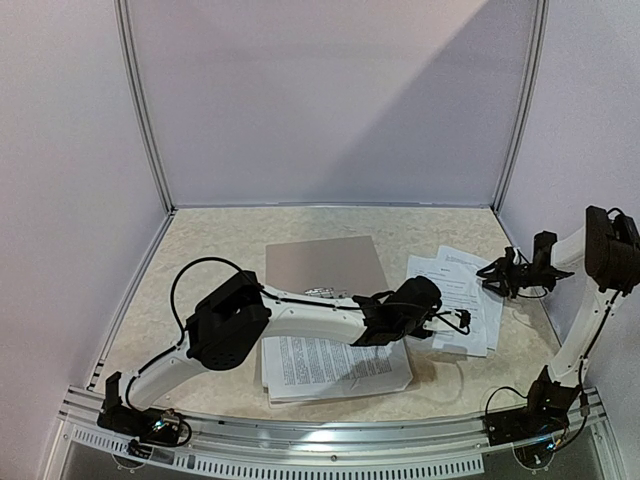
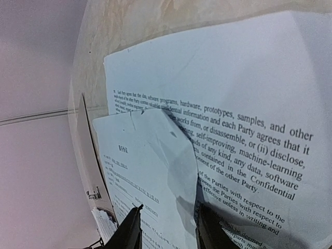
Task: Put the files into the folder
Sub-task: Pick up the file from the corner of the board, then pass from the right arm to the left, then place the file on the spring clip of the folder.
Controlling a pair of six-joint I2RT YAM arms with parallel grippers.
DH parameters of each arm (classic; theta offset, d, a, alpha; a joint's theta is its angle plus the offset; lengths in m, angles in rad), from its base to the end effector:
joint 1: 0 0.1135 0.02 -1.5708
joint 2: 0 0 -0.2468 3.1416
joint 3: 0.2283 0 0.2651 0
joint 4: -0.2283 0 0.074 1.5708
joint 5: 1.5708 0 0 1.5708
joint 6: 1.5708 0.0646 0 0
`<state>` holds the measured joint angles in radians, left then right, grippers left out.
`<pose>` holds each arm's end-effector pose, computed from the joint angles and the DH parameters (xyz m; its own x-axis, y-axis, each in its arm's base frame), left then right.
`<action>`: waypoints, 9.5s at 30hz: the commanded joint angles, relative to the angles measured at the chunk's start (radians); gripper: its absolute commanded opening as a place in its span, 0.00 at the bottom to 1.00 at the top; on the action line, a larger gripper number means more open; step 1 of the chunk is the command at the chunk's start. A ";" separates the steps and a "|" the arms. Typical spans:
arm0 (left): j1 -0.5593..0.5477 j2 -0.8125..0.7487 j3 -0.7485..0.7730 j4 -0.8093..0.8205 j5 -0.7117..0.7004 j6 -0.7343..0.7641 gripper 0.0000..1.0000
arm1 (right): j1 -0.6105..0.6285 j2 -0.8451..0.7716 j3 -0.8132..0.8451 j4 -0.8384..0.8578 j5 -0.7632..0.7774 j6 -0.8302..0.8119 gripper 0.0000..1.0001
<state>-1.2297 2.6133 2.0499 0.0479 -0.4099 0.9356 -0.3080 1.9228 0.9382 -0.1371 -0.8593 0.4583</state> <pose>0.2248 -0.5563 0.0850 0.5045 0.7856 -0.3581 0.5768 0.0020 0.8169 0.3468 -0.0590 0.0586 -0.8209 0.5643 -0.0875 0.2763 0.5266 0.8040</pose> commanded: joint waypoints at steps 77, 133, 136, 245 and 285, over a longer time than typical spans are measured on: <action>0.232 -1.202 -0.263 -1.174 0.757 -0.417 0.37 | 1.400 -0.390 0.850 -0.610 0.530 -0.514 0.00; 0.362 -1.232 0.354 -1.090 0.714 -0.623 0.00 | 1.202 -0.642 0.298 0.615 0.480 -0.335 0.02; 0.377 -1.222 0.330 -1.068 0.667 -0.652 0.00 | 1.201 -0.662 0.274 0.598 0.505 -0.328 0.00; 0.907 -0.510 -0.630 -0.351 0.886 -0.937 0.75 | 0.685 0.334 0.705 -0.246 0.357 -0.155 0.53; 0.884 -0.486 -0.580 -0.385 0.797 -0.846 0.57 | 0.690 0.210 0.498 -0.213 0.287 -0.087 0.07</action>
<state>-0.3359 2.1639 1.4761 -0.3202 0.4053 0.0673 0.3832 2.1784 1.4387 -0.3332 -0.5762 0.3717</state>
